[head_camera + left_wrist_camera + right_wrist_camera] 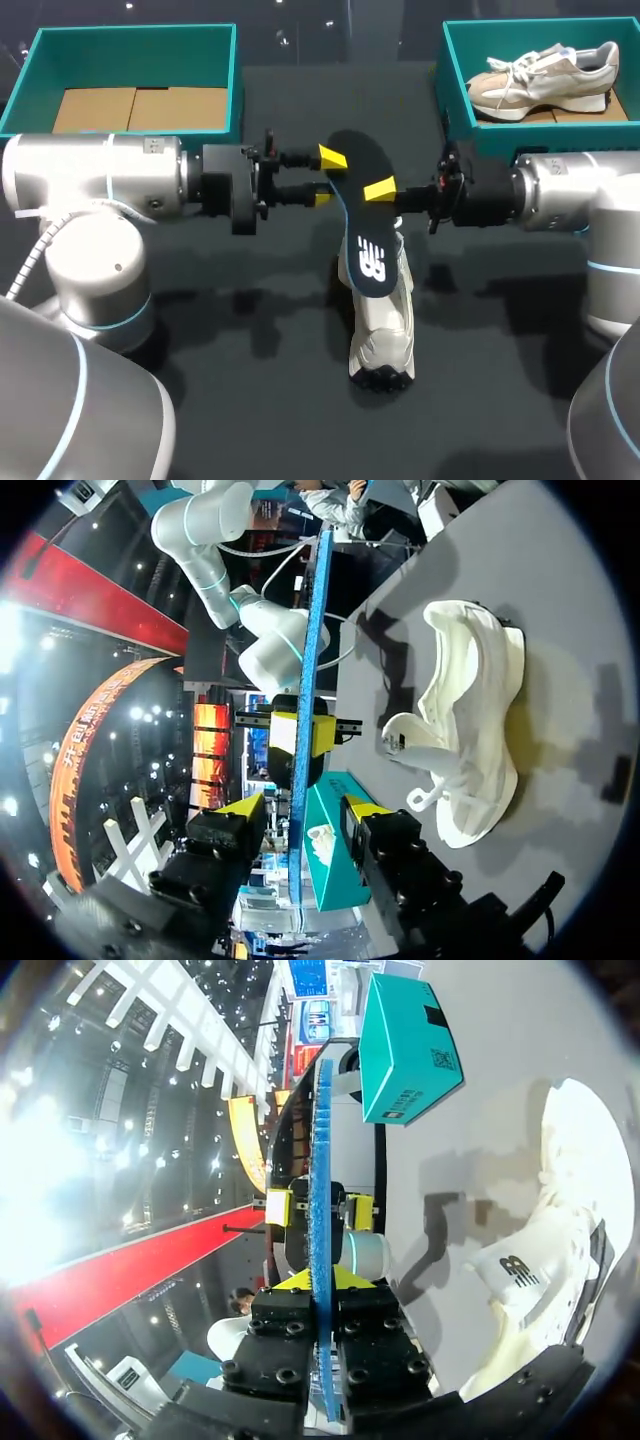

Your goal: Take the shoe out of the shoebox, open the shoe tongue, remove and reinsert the insole, then place the shoe into the shoebox

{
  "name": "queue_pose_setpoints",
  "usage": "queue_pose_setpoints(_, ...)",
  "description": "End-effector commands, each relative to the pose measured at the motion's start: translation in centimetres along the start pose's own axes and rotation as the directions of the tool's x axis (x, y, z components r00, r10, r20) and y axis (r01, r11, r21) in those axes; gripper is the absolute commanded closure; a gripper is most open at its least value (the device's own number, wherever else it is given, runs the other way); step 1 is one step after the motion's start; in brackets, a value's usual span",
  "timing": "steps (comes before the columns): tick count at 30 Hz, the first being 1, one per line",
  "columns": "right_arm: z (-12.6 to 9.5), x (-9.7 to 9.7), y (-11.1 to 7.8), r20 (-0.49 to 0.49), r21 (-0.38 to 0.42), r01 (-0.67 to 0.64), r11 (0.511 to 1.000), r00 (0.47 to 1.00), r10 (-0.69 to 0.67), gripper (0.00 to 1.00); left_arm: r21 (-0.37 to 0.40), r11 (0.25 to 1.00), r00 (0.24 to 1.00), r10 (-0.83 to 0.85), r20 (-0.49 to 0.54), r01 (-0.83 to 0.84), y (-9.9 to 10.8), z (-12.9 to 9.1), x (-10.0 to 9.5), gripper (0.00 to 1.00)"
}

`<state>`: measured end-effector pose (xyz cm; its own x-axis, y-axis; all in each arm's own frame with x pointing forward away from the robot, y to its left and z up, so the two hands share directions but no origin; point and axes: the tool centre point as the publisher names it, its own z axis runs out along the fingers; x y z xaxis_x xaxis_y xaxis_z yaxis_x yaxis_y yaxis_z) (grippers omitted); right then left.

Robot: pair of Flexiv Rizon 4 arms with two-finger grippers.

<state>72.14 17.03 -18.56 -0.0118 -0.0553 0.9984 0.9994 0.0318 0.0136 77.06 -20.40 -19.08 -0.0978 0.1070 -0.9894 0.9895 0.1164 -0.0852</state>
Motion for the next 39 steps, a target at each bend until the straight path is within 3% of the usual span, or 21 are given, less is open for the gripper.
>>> queue_pose_setpoints(1,0.5,-0.1,0.0,0.003,-0.002,0.001,1.0,1.0,-0.001,1.0,-0.007,1.0,1.0,0.0,0.029,0.0,-0.4,0.5,0.1,0.54)
queue_pose_setpoints(20,1.4,-0.2,-0.1,0.011,0.007,0.006,1.0,1.0,-0.006,1.0,-0.047,0.999,0.999,0.006,0.031,-0.005,-0.2,1.8,0.1,0.67)
queue_pose_setpoints(26,1.5,-0.2,-0.1,0.018,0.013,0.004,1.0,1.0,-0.005,1.0,-0.05,0.999,1.0,0.006,0.027,-0.004,-0.1,2.2,0.1,0.8)
queue_pose_setpoints(28,1.4,-0.2,0.0,0.018,0.013,0.003,1.0,1.0,-0.003,1.0,-0.037,0.999,1.0,0.003,0.027,-0.002,-0.2,2.3,0.2,1.0)
queue_pose_setpoints(36,1.0,-0.6,0.1,0.014,0.018,-0.008,1.0,1.0,0.008,0.99,-0.024,1.0,1.0,0.013,0.024,-0.013,-0.8,2.1,0.2,1.0)
queue_pose_setpoints(37,0.8,-0.6,0.1,0.015,0.021,-0.003,1.0,1.0,0.002,0.72,-0.025,1.0,1.0,0.015,0.023,-0.014,-0.8,1.8,0.2,1.0)
queue_pose_setpoints(38,0.6,-0.6,0.0,0.015,0.027,0.008,1.0,1.0,-0.008,0.53,-0.029,0.999,1.0,0.019,0.022,-0.018,-1.0,1.5,0.2,1.0)
queue_pose_setpoints(39,0.3,-0.6,0.0,0.018,0.031,0.015,0.999,1.0,-0.016,0.0,-0.032,0.999,1.0,0.021,0.02,-0.021,-1.0,1.3,0.1,1.0)
